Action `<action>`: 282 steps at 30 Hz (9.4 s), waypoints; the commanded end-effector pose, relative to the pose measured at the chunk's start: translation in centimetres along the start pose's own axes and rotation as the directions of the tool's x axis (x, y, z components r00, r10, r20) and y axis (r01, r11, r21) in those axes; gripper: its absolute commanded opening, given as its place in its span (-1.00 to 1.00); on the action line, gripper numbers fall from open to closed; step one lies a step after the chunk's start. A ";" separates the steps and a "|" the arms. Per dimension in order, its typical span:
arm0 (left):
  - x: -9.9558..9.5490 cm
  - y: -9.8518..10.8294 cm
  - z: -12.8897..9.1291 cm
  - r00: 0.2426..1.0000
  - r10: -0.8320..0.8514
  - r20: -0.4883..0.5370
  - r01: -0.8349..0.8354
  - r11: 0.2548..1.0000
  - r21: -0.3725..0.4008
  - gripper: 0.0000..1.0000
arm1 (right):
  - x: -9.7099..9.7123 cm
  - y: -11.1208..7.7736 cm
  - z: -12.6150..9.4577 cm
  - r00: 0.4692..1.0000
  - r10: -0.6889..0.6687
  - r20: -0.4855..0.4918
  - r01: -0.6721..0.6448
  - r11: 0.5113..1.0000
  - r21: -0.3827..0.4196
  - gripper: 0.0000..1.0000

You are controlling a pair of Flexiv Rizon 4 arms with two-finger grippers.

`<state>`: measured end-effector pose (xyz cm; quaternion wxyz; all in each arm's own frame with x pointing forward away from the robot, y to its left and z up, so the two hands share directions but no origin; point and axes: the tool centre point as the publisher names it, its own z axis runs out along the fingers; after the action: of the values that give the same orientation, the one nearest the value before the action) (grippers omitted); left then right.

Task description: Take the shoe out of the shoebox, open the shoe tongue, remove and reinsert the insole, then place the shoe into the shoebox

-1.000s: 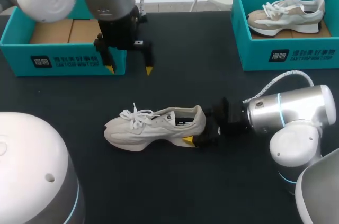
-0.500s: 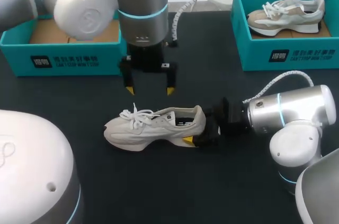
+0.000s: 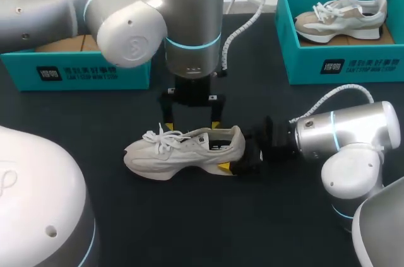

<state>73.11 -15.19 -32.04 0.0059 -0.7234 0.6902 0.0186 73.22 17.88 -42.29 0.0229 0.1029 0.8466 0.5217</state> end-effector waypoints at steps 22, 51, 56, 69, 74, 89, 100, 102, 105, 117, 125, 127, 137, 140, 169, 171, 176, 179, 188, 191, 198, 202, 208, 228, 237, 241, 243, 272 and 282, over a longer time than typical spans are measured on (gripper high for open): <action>1.0 1.5 2.7 0.986 0.002 0.165 0.004 0.999 -0.037 1.00 | 0.3 -0.6 -0.1 1.000 0.002 0.003 -0.002 1.000 0.005 -1.00; -5.3 2.7 1.1 0.967 -0.092 0.236 0.100 0.995 -0.025 -1.00 | 0.3 -0.6 -0.1 1.000 0.002 0.003 -0.002 1.000 0.005 -1.00; -5.7 2.7 0.2 0.976 -0.100 0.193 0.102 0.995 0.000 -1.00 | 0.3 -0.6 -0.1 1.000 0.002 0.003 -0.002 1.000 0.005 -1.00; -7.2 3.9 -1.9 0.992 -0.109 0.066 0.108 0.994 0.024 -1.00 | 0.3 -0.6 -0.1 1.000 0.002 0.003 -0.002 1.000 0.005 -1.00; -7.7 3.9 -1.2 0.994 -0.101 0.042 0.100 0.995 0.015 -1.00 | 0.3 -0.6 -0.1 1.000 0.002 0.003 -0.002 1.000 0.005 -1.00; -12.9 4.0 3.4 0.975 -0.206 0.079 0.210 0.976 -0.048 -0.69 | 0.3 -0.6 -0.1 1.000 0.002 0.003 -0.002 1.000 0.005 -1.00; -14.9 3.8 6.0 0.967 -0.224 0.124 0.237 0.967 -0.098 1.00 | 0.3 -0.6 -0.1 1.000 0.002 0.003 -0.002 1.000 0.005 -1.00; -15.1 3.7 6.1 0.966 -0.222 0.130 0.236 0.966 -0.103 1.00 | 0.3 -0.6 -0.1 1.000 0.002 0.003 -0.002 1.000 0.005 -1.00; -15.4 3.8 5.6 0.968 -0.219 0.119 0.231 0.968 -0.101 1.00 | 0.3 -0.6 -0.1 1.000 0.002 0.003 -0.002 1.000 0.005 -1.00; -12.7 4.2 -1.3 1.000 0.013 0.007 -0.012 0.994 -0.112 1.00 | 0.3 -0.6 -0.1 1.000 0.002 0.003 -0.002 1.000 0.005 -1.00; -10.2 3.3 -4.2 0.912 0.409 0.024 -0.407 0.911 -0.064 1.00 | 0.3 -0.6 -0.1 1.000 0.002 0.003 -0.002 1.000 0.005 -1.00; -9.5 3.3 -4.9 0.827 0.562 0.004 -0.562 0.826 -0.038 1.00 | 0.3 -0.6 -0.1 1.000 0.002 0.003 -0.002 1.000 0.005 -1.00; -5.7 4.9 -9.3 0.095 0.993 -0.075 -0.995 0.093 -0.023 1.00 | 0.3 -0.6 -0.1 1.000 0.002 0.003 -0.002 1.000 0.005 -1.00; -5.1 5.1 -9.9 -0.029 0.996 -0.081 -1.000 -0.028 0.014 1.00 | 0.3 -0.6 -0.1 1.000 0.002 0.003 -0.002 1.000 0.005 -1.00; -5.1 5.3 -10.7 -0.115 0.989 -0.089 -0.990 -0.107 0.096 -1.00 | 0.3 -0.6 -0.1 1.000 0.002 0.003 -0.002 1.000 0.005 -1.00; -5.1 5.3 -10.7 -0.115 0.989 -0.089 -0.990 -0.107 0.096 -1.00 | 0.3 -0.6 -0.1 1.000 0.002 0.003 -0.002 1.000 0.005 -1.00; -5.1 5.3 -10.7 -0.115 0.989 -0.089 -0.990 -0.107 0.096 -1.00 | 0.3 -0.6 -0.1 1.000 0.002 0.003 -0.002 1.000 0.005 -1.00; -5.1 5.3 -10.7 -0.115 0.989 -0.089 -0.990 -0.107 0.096 -1.00 | 0.3 -0.6 -0.1 1.000 0.002 0.003 -0.002 1.000 0.005 -1.00; -5.1 5.3 -10.7 -0.115 0.989 -0.089 -0.990 -0.107 0.096 -1.00 | 0.3 -0.6 -0.1 1.000 0.002 0.003 -0.002 1.000 0.005 -1.00; -5.1 5.3 -10.7 -0.115 0.989 -0.089 -0.990 -0.107 0.096 -1.00 | 0.3 -0.6 -0.1 1.000 0.002 0.003 -0.002 1.000 0.005 -1.00; -5.1 5.3 -10.7 -0.115 0.989 -0.089 -0.990 -0.107 0.096 -1.00 | 0.3 -0.6 -0.1 1.000 0.002 0.003 -0.002 1.000 0.005 -1.00; -5.3 5.1 -9.7 -0.156 0.988 -0.001 -0.977 -0.154 0.147 -1.00 | 0.3 -0.6 -0.1 1.000 0.002 0.003 -0.002 1.000 0.005 -1.00; -4.8 3.1 -7.7 -0.172 0.981 0.087 -0.970 -0.184 0.160 -1.00 | 0.3 -0.6 -0.1 1.000 0.002 0.003 -0.002 1.000 0.005 -1.00; -4.3 2.0 -4.9 -0.208 0.977 0.049 -0.964 -0.213 0.161 -1.00 | 0.3 -0.6 -0.1 1.000 0.002 0.003 -0.002 1.000 0.005 -1.00; -3.0 1.0 -3.4 -0.206 0.977 0.049 -0.966 -0.211 0.149 -1.00 | 0.3 -0.6 -0.1 1.000 0.002 0.003 -0.002 1.000 0.005 -1.00; -1.8 0.7 -2.3 -0.209 0.978 0.026 -0.963 -0.210 0.170 -1.00 | 0.3 -0.6 -0.1 1.000 0.002 0.003 -0.002 1.000 0.005 -1.00; -1.0 0.6 -1.7 -0.205 0.979 0.018 -0.963 -0.205 0.175 -1.00 | 0.3 -0.6 -0.1 1.000 0.002 0.003 -0.002 1.000 0.005 -1.00; 2.1 2.0 5.8 -0.242 0.969 -0.048 -0.953 -0.228 0.200 -1.00 | 0.3 -0.6 -0.1 1.000 0.002 0.003 -0.002 1.000 0.005 -1.00; 0.9 2.8 6.1 -0.238 0.969 -0.070 -0.957 -0.222 0.186 -1.00 | 0.3 -0.6 -0.1 1.000 0.002 0.003 -0.002 1.000 0.005 -1.00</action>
<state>70.51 -16.29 -38.22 -0.0561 0.0911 0.9917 -0.0719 73.20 17.85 -42.31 0.0231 0.1028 0.8467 0.5215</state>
